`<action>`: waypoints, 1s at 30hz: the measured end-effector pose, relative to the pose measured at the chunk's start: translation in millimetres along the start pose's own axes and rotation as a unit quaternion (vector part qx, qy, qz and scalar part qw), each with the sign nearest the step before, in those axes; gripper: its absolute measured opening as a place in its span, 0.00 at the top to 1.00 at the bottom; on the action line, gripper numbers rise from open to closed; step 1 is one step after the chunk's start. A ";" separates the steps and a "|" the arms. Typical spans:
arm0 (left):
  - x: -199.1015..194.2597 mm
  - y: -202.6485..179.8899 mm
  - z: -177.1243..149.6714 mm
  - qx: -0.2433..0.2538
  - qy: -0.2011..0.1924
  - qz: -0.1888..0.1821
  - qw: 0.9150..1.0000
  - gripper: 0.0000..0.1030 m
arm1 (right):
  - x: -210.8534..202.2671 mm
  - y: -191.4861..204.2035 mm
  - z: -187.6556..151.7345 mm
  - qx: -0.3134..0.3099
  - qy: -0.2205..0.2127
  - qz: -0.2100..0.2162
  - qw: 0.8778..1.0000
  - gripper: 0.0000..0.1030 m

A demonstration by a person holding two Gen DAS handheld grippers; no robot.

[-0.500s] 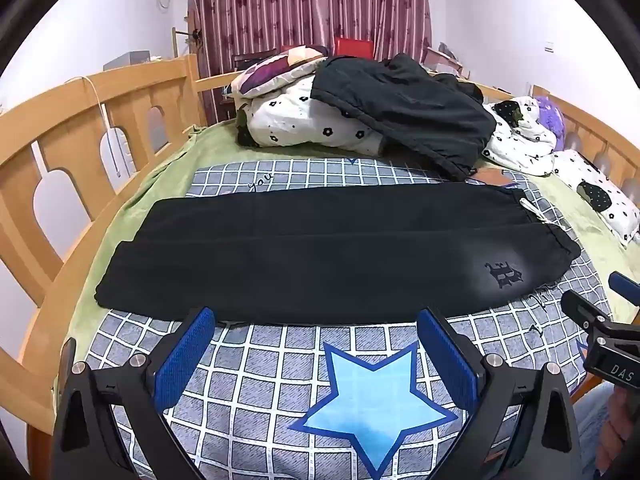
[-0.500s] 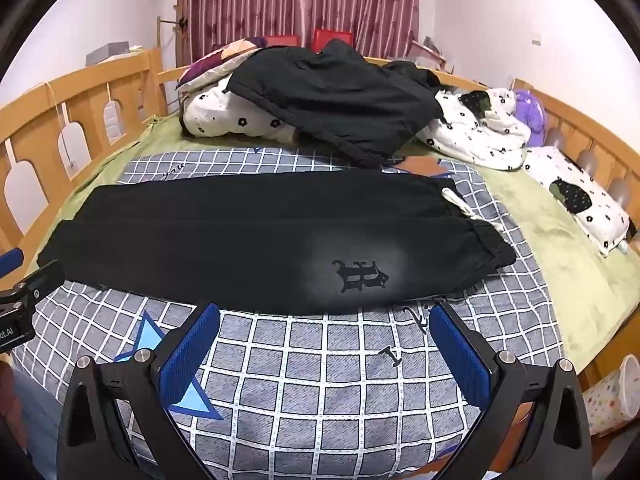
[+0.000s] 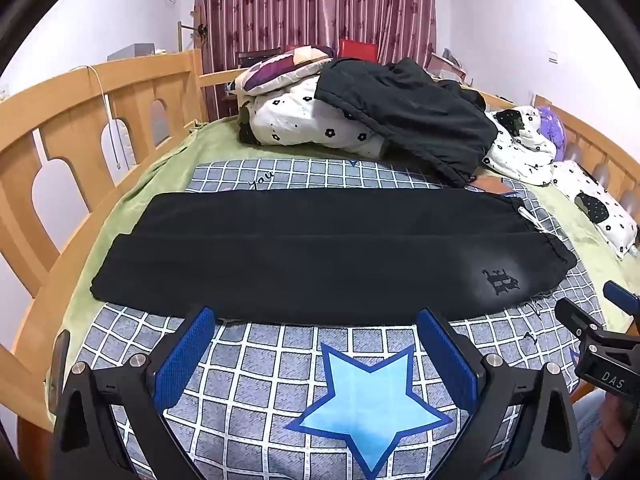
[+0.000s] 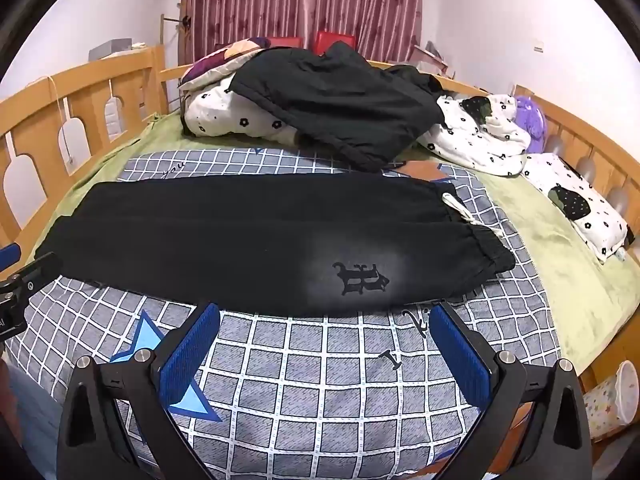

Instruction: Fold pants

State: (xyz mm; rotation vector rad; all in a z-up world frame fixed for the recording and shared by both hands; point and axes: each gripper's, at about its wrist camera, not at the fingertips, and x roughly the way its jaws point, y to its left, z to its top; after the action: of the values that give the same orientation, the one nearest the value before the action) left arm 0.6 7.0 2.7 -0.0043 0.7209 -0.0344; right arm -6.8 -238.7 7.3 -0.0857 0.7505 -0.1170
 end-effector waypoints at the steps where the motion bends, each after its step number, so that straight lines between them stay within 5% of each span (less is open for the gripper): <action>1: 0.8 0.0 -1.0 0.001 0.000 0.000 1.000 0.01 | -1.1 0.5 0.7 0.002 0.001 0.000 1.000 0.01; 30: 0.2 -5.8 -2.9 0.008 -0.001 0.002 1.000 0.01 | 5.7 -8.5 -2.5 0.010 0.005 0.003 1.000 0.01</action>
State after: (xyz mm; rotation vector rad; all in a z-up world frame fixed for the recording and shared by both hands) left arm -1.3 1.3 0.5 0.0129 0.7184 -0.0363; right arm -5.0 -248.0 2.6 -0.0636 0.7590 -0.1194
